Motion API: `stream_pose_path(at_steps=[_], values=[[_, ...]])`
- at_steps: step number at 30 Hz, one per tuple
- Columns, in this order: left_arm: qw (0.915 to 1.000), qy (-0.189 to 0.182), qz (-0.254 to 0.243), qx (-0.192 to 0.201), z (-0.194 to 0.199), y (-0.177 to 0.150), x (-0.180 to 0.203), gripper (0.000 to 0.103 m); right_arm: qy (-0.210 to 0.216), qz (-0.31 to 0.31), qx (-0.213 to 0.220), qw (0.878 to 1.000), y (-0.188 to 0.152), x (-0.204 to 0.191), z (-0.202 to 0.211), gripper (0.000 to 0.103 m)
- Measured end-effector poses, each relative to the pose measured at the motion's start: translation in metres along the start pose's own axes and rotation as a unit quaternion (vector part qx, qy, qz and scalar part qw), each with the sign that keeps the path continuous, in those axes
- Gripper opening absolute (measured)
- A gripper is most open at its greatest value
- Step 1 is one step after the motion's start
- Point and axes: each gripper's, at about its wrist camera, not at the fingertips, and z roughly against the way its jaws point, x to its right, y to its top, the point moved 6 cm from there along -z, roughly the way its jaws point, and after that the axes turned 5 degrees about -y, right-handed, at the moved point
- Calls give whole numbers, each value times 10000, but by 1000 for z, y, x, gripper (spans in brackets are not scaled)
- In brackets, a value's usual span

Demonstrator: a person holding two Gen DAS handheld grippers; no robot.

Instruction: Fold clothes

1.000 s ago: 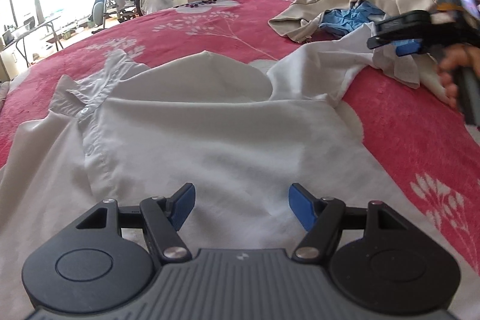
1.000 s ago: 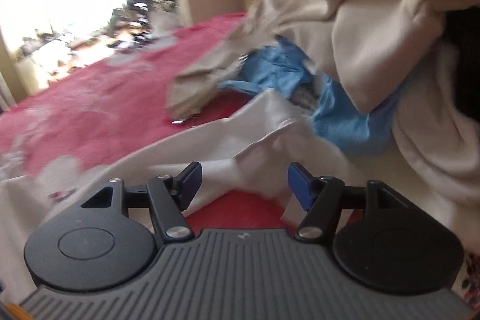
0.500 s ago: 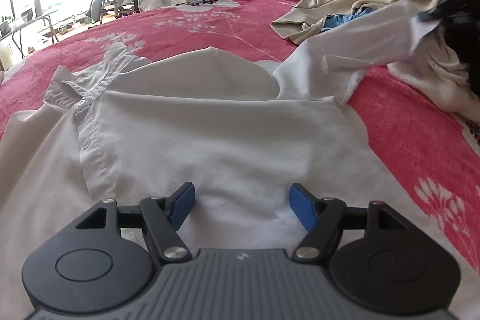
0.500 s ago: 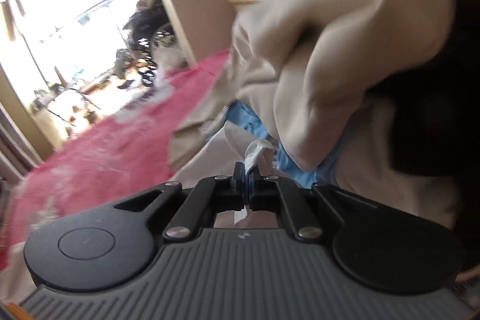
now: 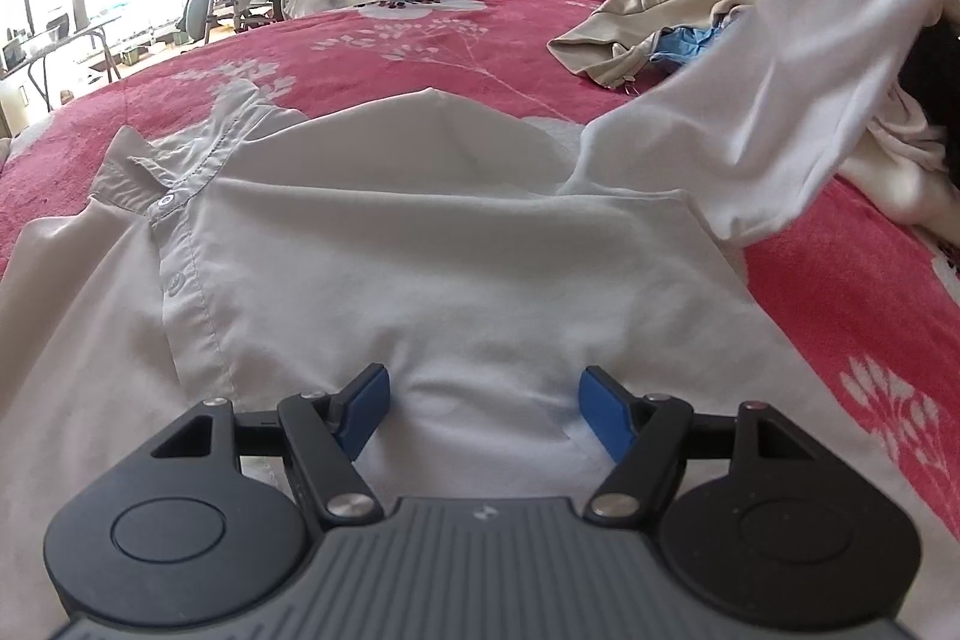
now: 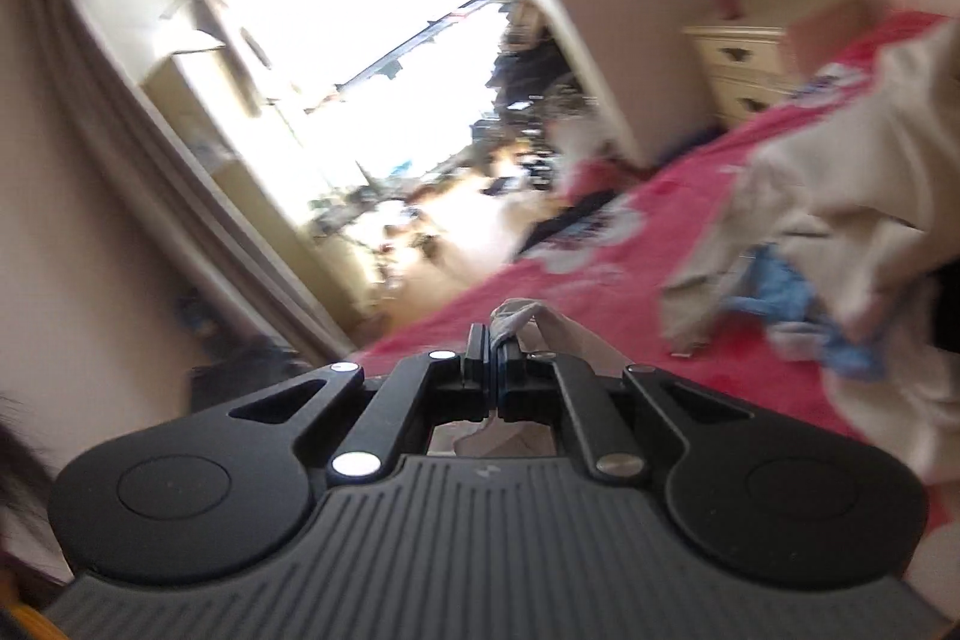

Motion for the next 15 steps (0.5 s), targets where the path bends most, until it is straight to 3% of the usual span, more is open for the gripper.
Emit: stream_pose_path(at_steps=[4, 9, 15], values=[[9998, 1, 172, 48, 12, 3, -7, 71, 523, 81, -99, 9985, 3, -51, 5, 1], [9974, 33, 688, 233, 56, 1, -41, 71, 1209, 378, -446, 9909, -15, -126, -1, 1], [9878, 652, 1347, 432, 135, -25, -120, 71, 1981, 629, -1147, 9714, -61, -204, -23, 1]])
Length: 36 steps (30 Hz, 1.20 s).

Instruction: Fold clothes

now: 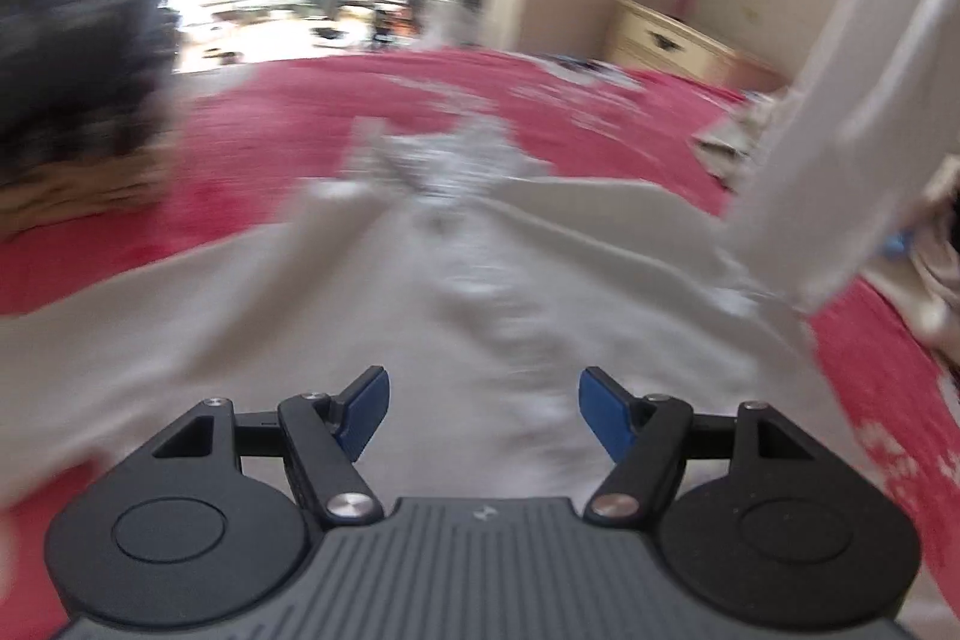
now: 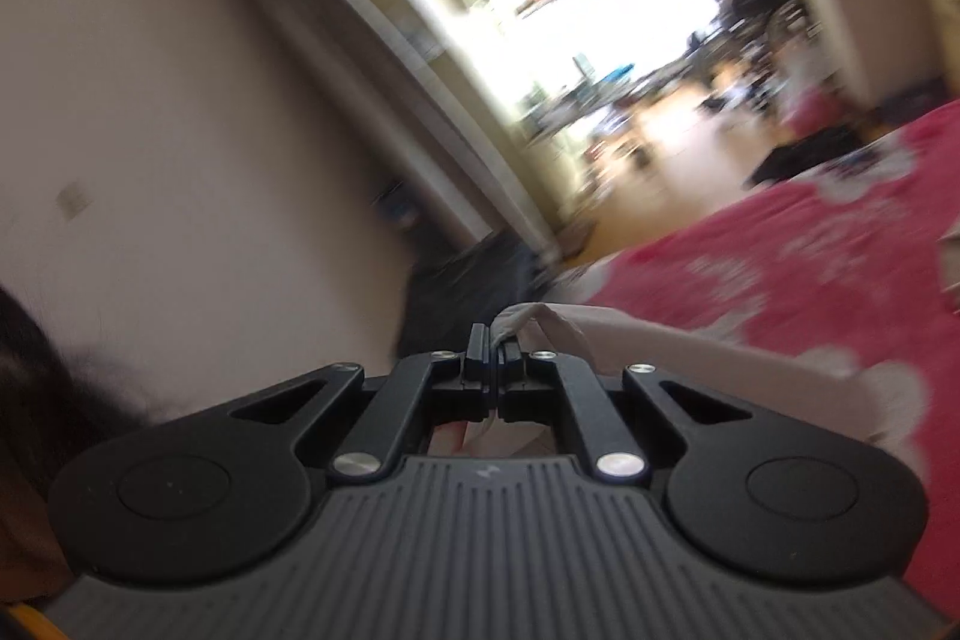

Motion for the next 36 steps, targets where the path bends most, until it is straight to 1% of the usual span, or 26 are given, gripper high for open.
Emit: stream_pose_path(at_steps=[3, 4, 5, 7, 8, 9, 10, 13, 14, 16, 18, 21, 25, 28, 30, 32, 33, 36], values=[[9975, 561, 414, 111, 34, -7, -53, 71, 421, -75, -467, 9980, -31, -23, -41, 2], [9952, 768, 573, 174, 45, -10, -69, 71, 477, -176, -752, 9959, -48, -27, -59, 5], [9925, 959, 721, 228, 56, -14, -84, 71, 530, -284, -1043, 9927, -65, -31, -77, 6], [9886, 1168, 914, 238, 72, -21, -107, 71, 609, -575, -1657, 9826, -98, -33, -103, 9], [9866, 1266, 1000, 240, 79, -24, -117, 71, 639, -715, -1802, 9790, -112, -32, -108, 10], [9855, 1329, 1031, 226, 84, -26, -124, 71, 670, -854, -1924, 9753, -125, -31, -111, 14], [9845, 1385, 1053, 211, 89, -28, -130, 71, 693, -995, -1937, 9735, -134, -28, -109, 19], [9847, 1431, 978, 151, 97, -30, -135, 71, 498, -1440, -1919, 9695, -161, -8, -88, 32], [9856, 1416, 919, 123, 98, -29, -134, 71, 338, -1556, -1907, 9686, -171, 2, -78, 34], [9877, 1348, 786, 44, 97, -29, -127, 71, 9, -1783, -1876, 9659, -192, 22, -57, 42], [9901, 1247, 642, -47, 96, -29, -117, 71, -405, -1992, -1785, 9627, -210, 42, -34, 43], [9934, 1057, 377, -236, 91, -34, -98, 71, -773, -2421, -1572, 9543, -232, 70, -9, 45], [9953, 806, 96, -521, 87, -46, -76, 72, -786, -2942, -1213, 9448, -255, 87, 9, 49], [9956, 598, -33, -719, 88, -56, -62, 72, -832, -2951, -1161, 9447, -269, 92, 8, 51], [9961, 358, -52, -806, 92, -62, -53, 72, -866, -2905, -1190, 9455, -277, 94, -2, 51], [9958, 24, -11, -912, 94, -69, -45, 73, -891, -2858, -1212, 9464, -283, 96, -13, 51], [9951, -163, 9, -978, 94, -72, -40, 73, -905, -2852, -1226, 9463, -286, 97, -18, 51], [9922, -565, 54, -1106, 92, -80, -27, 74, -859, -2935, -1302, 9431, -295, 101, -31, 51]])
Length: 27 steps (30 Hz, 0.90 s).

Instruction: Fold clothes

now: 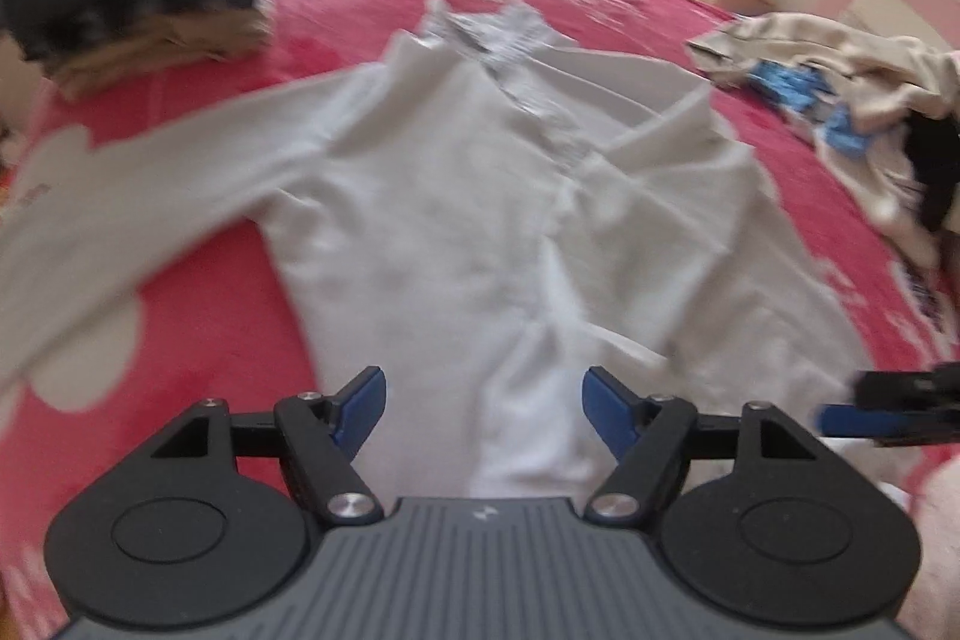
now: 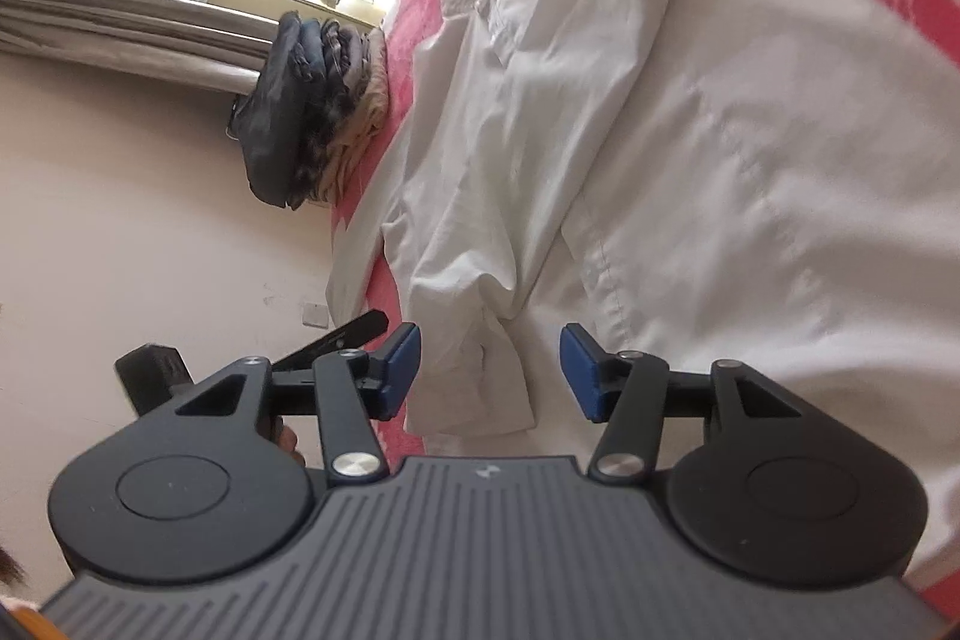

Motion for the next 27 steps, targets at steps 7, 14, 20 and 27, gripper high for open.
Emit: stream_pose_path(at_steps=[7, 14, 20, 27], values=[[9971, -612, 166, -418, -26, -9, 13, 54, -93, -173, -224, 9996, -7, 12, -16, 51], [9888, -783, 1040, -733, -39, -6, -36, 18, -229, -347, -200, 9989, -7, 24, -15, 51], [9776, -915, 1788, -624, -38, -1, -87, 29, -265, -323, -270, 9988, -9, 22, -21, 51], [9804, -1073, 1585, -462, -14, 1, -87, 68, -235, -251, -340, 9988, -8, 13, -36, 52]])
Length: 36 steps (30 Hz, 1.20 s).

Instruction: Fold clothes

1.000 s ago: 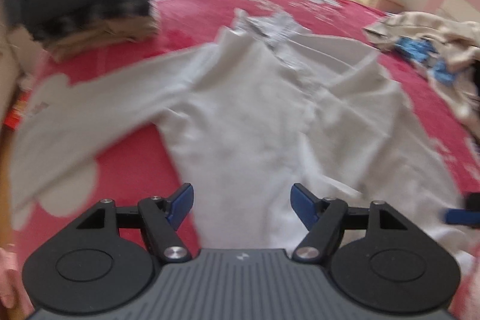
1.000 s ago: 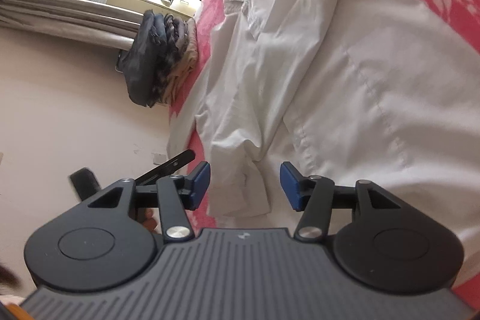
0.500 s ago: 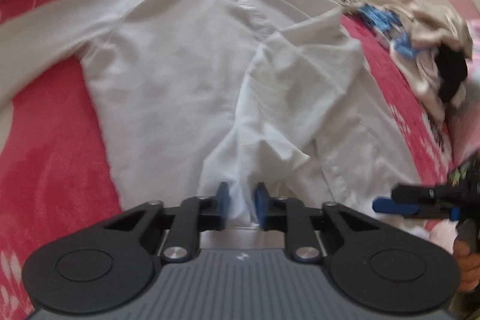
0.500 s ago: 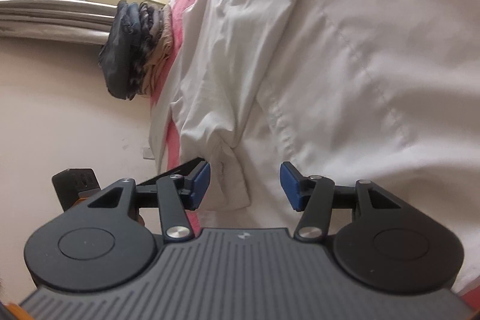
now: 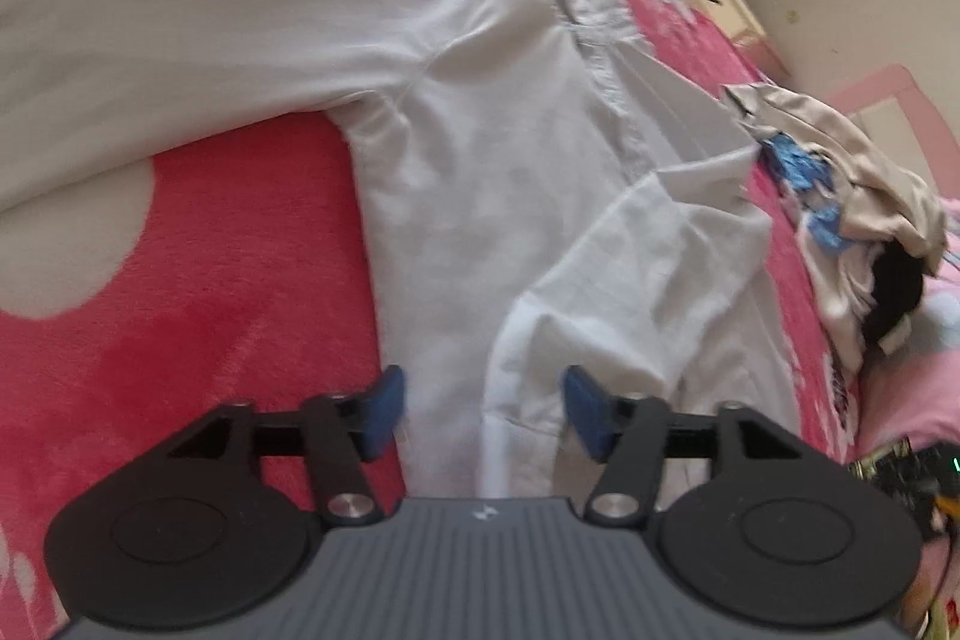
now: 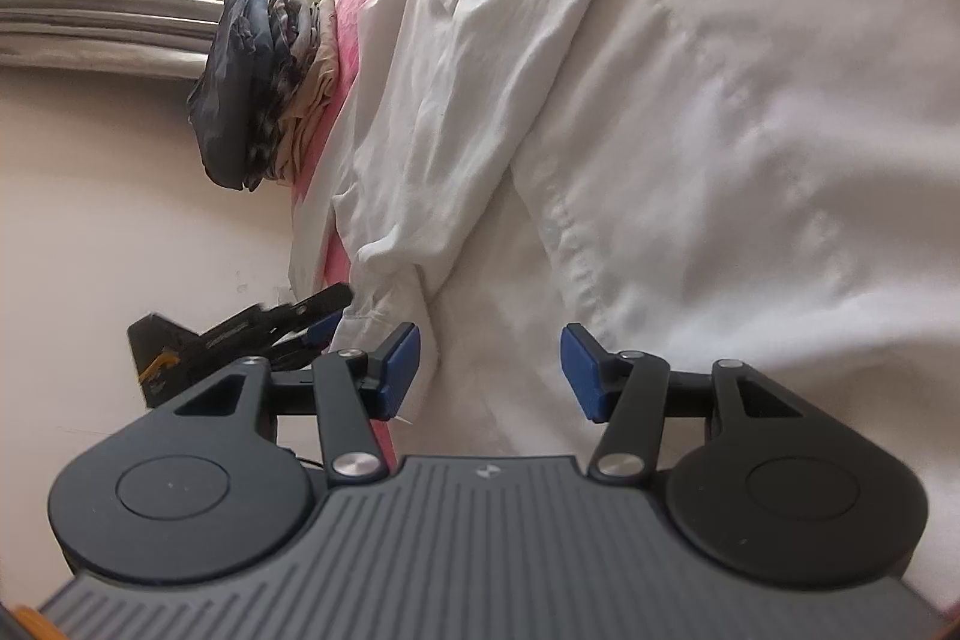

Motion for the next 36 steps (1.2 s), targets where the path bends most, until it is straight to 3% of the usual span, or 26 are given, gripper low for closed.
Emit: stream_pose_path(at_steps=[4, 7, 9, 11, 14, 15, 16, 18, 21, 24, 26, 30, 32, 33, 34, 36], values=[[9993, 90, -359, -110, 5, -10, 11, 69, -4, 292, -114, 9995, 0, -16, -19, 52], [9986, 109, -514, -92, 9, -16, 17, 69, -24, 1073, -228, 9940, -10, -44, -35, 52], [9985, 131, -536, -46, 11, -18, 18, 66, -138, 1751, -309, 9840, -22, -64, -49, 52], [9987, 158, -486, -34, 10, -18, 18, 54, -328, 2434, -360, 9687, -36, -81, -66, 52], [9993, 135, -359, -28, 7, -19, 16, 27, -677, 3178, -155, 9456, -48, -94, -89, 51], [9994, 123, -314, -27, 6, -20, 16, 13, -791, 3373, -50, 9381, -50, -97, -95, 37], [9995, 124, -273, -32, 6, -20, 15, 9, -855, 3489, 44, 9332, -49, -98, -98, 11], [9999, 1, -151, -13, 8, -19, 15, 5, -893, 3637, 166, 9271, -48, -102, -96, 4], [9992, -379, 51, 65, 18, -16, 18, 4, -795, 3935, 346, 9152, -43, -118, -72, 2], [9970, -741, 178, 124, 29, -11, 26, 4, -717, 4500, 532, 8885, -41, -145, -35, 2], [9952, -952, 202, 88, 33, -10, 32, 4, -786, 4952, 486, 8639, -40, -160, -15, 2], [9977, -653, 87, -180, 26, -17, 26, 7, -961, 5892, -45, 8022, -60, -180, -14, 4], [9991, -232, 37, -350, 19, -23, 12, 19, -967, 6187, -332, 7790, -78, -180, -34, 6], [9993, -34, 0, -378, 16, -26, 5, 31, -979, 6233, -387, 7749, -87, -179, -47, 13], [9991, 165, 20, -389, 15, -29, -3, 40, -908, 6180, -486, 7794, -93, -176, -60, 32], [9990, 309, 120, -289, 19, -31, -13, 42, -765, 5967, -746, 7953, -104, -168, -83, 50]])
